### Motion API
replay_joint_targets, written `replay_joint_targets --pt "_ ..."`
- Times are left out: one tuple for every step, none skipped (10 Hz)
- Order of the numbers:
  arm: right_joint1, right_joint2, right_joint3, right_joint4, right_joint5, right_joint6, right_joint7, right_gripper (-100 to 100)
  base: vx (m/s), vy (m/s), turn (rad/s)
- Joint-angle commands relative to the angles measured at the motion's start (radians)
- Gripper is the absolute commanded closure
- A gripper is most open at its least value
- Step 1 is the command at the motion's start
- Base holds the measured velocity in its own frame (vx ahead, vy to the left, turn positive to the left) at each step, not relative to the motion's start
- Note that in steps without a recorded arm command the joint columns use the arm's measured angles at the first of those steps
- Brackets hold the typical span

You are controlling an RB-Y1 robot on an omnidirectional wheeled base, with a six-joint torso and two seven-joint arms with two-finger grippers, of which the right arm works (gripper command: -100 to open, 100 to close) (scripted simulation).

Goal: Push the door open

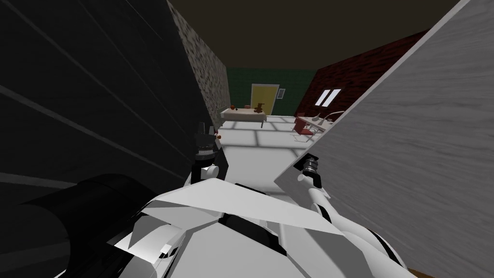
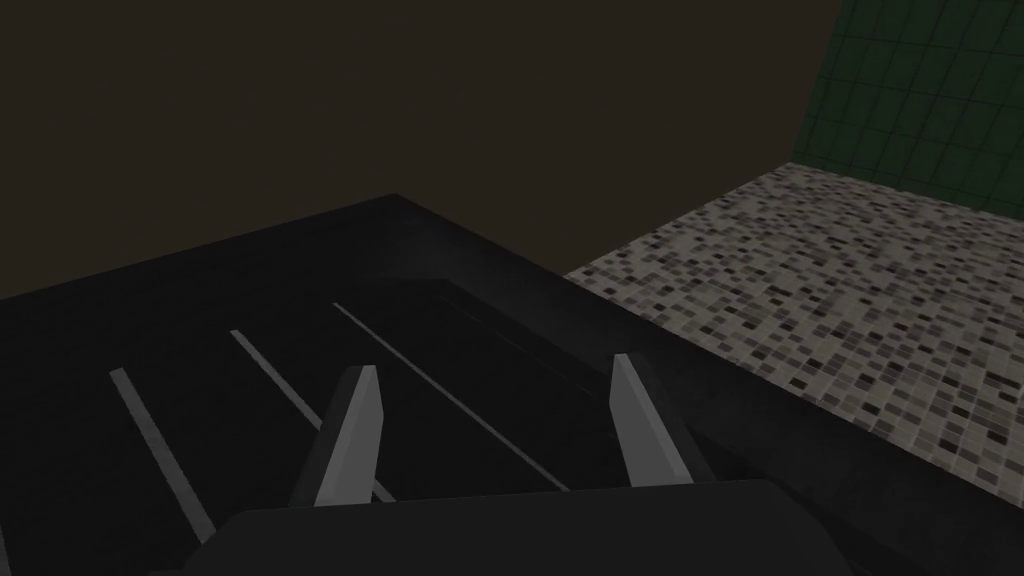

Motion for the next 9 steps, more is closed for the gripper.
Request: replay_joint_targets --pt "0.007 -0.018 -0.023 0.014 -0.009 -0.012 0.005 100 0.231 0.027 -0.075" --pt "0.009 -0.022 -0.033 0.017 -0.014 -0.014 0.009 100 0.211 0.028 -0.05" --pt "0.011 -0.026 -0.043 0.021 -0.018 -0.016 0.013 100 0.194 0.027 -0.072" --pt "0.014 -0.032 -0.057 0.027 -0.025 -0.019 0.019 100 0.254 0.051 -0.078" --pt "0.015 -0.036 -0.067 0.03 -0.03 -0.021 0.023 100 0.233 0.028 -0.082" --pt "0.018 -0.041 -0.082 0.036 -0.036 -0.023 0.029 100 0.22 0.041 -0.064" --pt "0.019 -0.043 -0.086 0.037 -0.038 -0.024 0.031 100 0.196 0.025 -0.03" --pt "0.019 -0.043 -0.086 0.028 -0.038 -0.024 0.031 100 0.114 -0.008 -0.029" --pt "0.019 -0.043 -0.086 0.037 -0.038 -0.024 0.031 100 0.031 -0.015 0.004"
